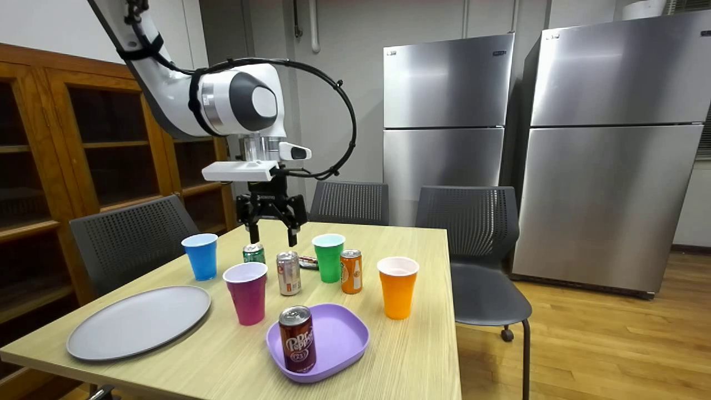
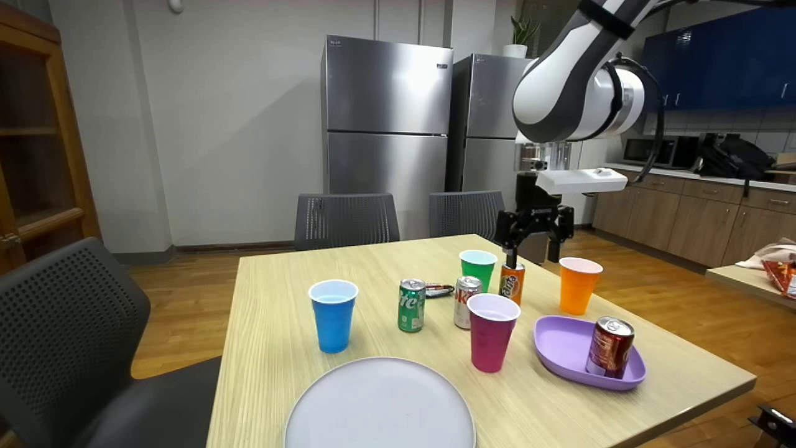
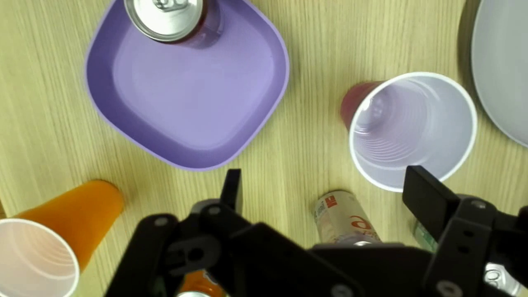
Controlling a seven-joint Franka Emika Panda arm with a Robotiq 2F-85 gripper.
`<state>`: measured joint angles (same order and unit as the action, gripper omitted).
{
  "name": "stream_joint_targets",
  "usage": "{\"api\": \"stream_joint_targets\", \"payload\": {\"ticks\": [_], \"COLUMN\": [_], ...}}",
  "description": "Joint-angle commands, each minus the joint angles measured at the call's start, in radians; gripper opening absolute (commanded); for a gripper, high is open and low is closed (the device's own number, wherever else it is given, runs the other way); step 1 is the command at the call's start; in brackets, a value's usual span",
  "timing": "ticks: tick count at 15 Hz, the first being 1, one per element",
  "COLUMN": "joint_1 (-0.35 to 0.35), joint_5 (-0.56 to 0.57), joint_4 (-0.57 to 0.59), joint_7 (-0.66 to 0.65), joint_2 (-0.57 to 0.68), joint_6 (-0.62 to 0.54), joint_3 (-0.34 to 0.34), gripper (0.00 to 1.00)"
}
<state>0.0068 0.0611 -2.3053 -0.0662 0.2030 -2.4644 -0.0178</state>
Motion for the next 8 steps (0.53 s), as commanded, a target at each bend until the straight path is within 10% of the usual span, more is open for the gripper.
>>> {"api": "stream_joint_targets", "payload": {"ticks": [1,8], "joint_1": [0.018,0.060], "joint_5": [-0.027,-0.048], "joint_4": [0.028,0.056], "joint_7": [0.048,0.075], "joint_2": [0.001,0.058], "joint_6": [0.015,-0.005], "joint_3": [0.039,0.095], "gripper": [1.00,1.00]}}
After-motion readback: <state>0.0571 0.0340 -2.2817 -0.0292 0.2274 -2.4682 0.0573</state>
